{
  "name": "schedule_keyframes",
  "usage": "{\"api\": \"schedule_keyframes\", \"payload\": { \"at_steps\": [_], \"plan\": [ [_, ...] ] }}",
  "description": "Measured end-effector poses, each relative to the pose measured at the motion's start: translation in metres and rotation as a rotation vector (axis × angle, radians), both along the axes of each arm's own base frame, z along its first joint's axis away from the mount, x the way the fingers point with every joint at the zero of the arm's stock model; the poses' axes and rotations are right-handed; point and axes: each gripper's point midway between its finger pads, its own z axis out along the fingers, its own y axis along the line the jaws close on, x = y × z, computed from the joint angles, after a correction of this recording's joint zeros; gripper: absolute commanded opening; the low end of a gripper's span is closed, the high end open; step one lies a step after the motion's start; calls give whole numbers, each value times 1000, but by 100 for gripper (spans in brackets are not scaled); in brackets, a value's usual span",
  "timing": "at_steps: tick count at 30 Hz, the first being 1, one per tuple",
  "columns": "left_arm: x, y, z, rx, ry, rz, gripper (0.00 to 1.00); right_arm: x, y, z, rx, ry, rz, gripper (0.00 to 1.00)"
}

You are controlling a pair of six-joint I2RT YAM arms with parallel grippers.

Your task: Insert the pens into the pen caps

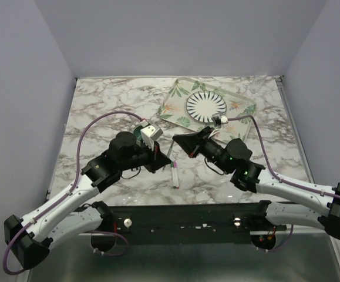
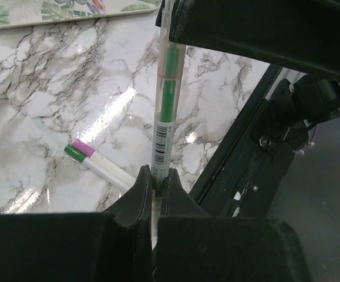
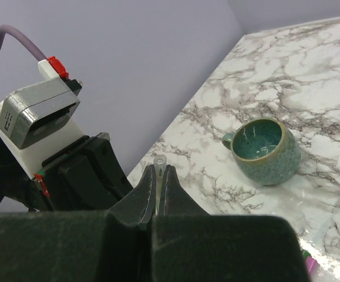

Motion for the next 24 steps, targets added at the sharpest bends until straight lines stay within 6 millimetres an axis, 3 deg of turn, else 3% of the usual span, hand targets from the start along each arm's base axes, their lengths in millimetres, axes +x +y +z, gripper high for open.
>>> {"api": "schedule_keyframes", "payload": {
  "at_steps": [6, 20, 21, 24],
  "plan": [
    [6, -1, -1, 35, 1, 8, 0, 2, -1, -3, 17, 15, -41, 1],
    [17, 8, -27, 147, 63, 48, 0, 1, 12, -25, 38, 96, -80, 1],
    [23, 9, -24, 139, 49, 75, 0, -9, 18, -30, 27, 116, -30, 1],
    [69, 12, 30, 4, -109, 223, 0, -62, 37, -79, -124, 214, 151, 1]
  ]
}}
